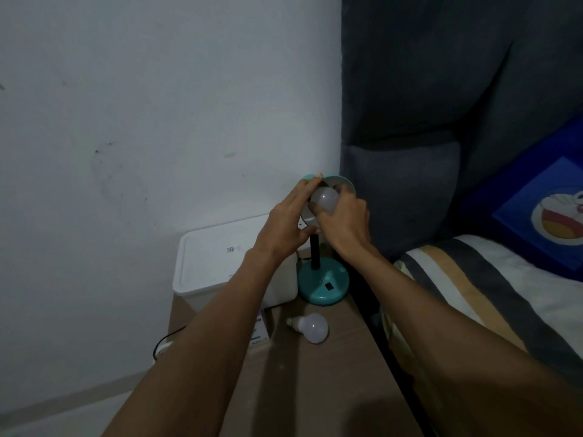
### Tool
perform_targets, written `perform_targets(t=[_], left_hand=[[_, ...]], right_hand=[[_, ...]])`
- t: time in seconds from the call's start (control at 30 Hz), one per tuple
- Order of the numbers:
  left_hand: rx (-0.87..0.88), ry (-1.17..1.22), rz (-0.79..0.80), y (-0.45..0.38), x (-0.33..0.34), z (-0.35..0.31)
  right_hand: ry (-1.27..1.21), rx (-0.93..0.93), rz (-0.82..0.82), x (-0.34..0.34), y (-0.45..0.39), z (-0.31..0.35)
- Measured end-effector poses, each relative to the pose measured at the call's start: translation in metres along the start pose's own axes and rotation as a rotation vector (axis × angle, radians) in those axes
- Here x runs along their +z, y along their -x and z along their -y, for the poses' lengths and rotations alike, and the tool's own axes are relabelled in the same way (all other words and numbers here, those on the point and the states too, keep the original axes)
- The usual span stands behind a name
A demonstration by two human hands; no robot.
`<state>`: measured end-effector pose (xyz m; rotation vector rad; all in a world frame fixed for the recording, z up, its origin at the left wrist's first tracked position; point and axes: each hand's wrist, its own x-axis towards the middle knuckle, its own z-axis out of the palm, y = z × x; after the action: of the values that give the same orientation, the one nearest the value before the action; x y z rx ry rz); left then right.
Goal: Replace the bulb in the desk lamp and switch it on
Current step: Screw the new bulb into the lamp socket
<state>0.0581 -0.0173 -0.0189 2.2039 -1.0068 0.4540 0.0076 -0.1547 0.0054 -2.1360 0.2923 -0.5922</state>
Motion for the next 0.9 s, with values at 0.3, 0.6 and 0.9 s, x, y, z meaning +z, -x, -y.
perform_targets(t=[0.3,0.6,0.9], left_hand=[[-0.019,0.0,0.022,0.0,-0.002,-0.004],[-0.092,-0.056,0.128,0.003,-0.02,-0.018],[-0.348,-0.05,-0.098,0.058,-0.061,-0.003]], right_hand=[[-0.028,0.099,0.035,-0.007,0.004,0.006],[0.109,0.015,-0.032,-0.023,0.01,0.022],[-0.071,-0.14,0.065,0.004,0.044,0.043]])
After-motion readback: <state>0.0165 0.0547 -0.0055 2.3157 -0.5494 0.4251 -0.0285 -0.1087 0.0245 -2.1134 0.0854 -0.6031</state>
